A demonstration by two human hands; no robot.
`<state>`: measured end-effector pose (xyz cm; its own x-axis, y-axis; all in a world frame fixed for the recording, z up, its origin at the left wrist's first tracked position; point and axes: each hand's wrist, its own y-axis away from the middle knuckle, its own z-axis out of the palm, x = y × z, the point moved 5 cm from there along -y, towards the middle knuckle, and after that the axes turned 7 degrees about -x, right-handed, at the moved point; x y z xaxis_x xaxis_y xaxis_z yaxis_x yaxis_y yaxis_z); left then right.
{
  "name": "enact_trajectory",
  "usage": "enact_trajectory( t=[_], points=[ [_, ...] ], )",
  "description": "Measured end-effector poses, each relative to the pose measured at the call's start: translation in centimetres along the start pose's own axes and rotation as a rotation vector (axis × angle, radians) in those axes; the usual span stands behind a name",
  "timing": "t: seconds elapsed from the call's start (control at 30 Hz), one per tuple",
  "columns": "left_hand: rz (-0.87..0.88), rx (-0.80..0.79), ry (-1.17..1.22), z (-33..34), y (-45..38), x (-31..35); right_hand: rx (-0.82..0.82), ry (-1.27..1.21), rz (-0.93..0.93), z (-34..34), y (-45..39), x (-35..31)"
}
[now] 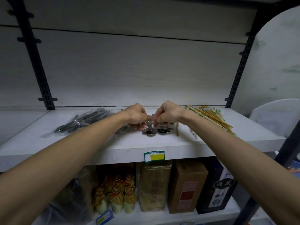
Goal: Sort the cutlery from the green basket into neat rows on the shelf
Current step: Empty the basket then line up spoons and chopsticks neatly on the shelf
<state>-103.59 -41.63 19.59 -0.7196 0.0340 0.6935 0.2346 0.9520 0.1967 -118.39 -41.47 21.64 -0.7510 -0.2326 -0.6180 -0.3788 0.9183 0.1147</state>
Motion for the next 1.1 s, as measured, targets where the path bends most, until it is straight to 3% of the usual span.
enact_trajectory(
  t=[0.13, 0.33, 0.83, 1.0, 1.1],
  points=[
    [-0.024, 0.006, -0.074, 0.2, -0.1, 0.4, 0.194, 0.128, 0.06, -1.8, -0.3, 1.7],
    [-0.096, -0.026, -0.222, 0.6, -0.4, 0.8, -0.029, 0.286, 0.185, -0.9, 0.9, 3.0],
    [-0.067, 0.001, -0.384, 0.9, 0.1, 1.9, -0.03, 0.171, 0.134, -1.2, 1.7, 3.7],
    [-0.028, 0.156, -0.482, 0.3, -0.2, 2.8, -0.042, 0.096, 0.142, -1.7, 2.2, 4.0],
    [-0.017, 0.141, -0.435, 0.7, -0.6, 3.3, -0.011, 0.034, 0.124, -1.9, 2.5, 4.3]
  ],
)
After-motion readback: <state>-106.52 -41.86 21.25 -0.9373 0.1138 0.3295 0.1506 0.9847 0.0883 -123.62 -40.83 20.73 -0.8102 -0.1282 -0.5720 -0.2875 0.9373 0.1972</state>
